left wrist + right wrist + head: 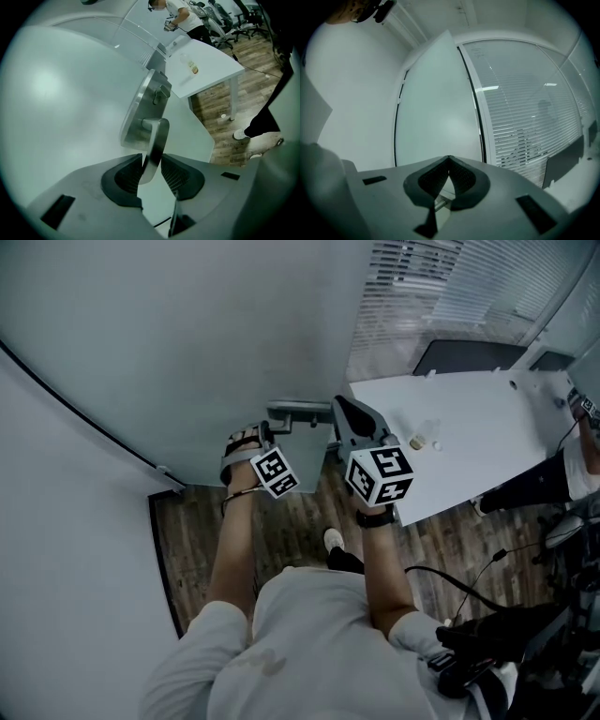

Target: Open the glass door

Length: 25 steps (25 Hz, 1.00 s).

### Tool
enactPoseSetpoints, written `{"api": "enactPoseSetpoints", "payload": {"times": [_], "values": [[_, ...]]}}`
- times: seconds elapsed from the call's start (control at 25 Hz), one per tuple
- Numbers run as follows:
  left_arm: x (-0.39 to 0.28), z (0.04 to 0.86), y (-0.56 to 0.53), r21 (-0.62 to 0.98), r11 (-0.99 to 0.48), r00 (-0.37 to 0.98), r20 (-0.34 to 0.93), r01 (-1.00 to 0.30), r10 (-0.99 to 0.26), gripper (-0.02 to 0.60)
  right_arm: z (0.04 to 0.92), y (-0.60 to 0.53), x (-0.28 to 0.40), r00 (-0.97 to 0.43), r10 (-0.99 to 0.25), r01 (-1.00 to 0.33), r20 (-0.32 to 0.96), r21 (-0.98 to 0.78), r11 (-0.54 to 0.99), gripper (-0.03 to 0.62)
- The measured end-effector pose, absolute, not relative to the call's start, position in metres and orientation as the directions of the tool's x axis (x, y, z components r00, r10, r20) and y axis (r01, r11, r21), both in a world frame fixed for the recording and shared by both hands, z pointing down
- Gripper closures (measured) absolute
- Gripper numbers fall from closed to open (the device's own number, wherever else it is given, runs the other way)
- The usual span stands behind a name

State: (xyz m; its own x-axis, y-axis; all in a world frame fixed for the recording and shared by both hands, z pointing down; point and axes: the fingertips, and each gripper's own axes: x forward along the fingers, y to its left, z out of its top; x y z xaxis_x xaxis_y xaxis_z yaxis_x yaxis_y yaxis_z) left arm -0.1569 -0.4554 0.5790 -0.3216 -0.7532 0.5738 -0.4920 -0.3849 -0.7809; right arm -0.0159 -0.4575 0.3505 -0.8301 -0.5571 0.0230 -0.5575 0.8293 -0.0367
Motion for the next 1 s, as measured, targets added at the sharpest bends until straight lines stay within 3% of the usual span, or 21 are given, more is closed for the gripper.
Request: {"api": "enactPoseSetpoints", "payload": {"times": [0.52, 1.0], "values": [[-0.141, 0.585, -0.398, -0.792, -0.435, -0.256, 0.568, -0.428, -0.782, 0.474, 0.390, -0.352, 0.019, -0.757, -0.649, -0.653, 0.075, -0.066, 0.755, 0.594], [-0.130, 0.575, -0.346, -0.817, -0.423, -0.324, 0.553, -0.392, -0.768, 0.474, 0.371, -0.300, 0.089, -0.719, -0.692, -0.695, 0.061, -0.042, 0.718, 0.594]]}}
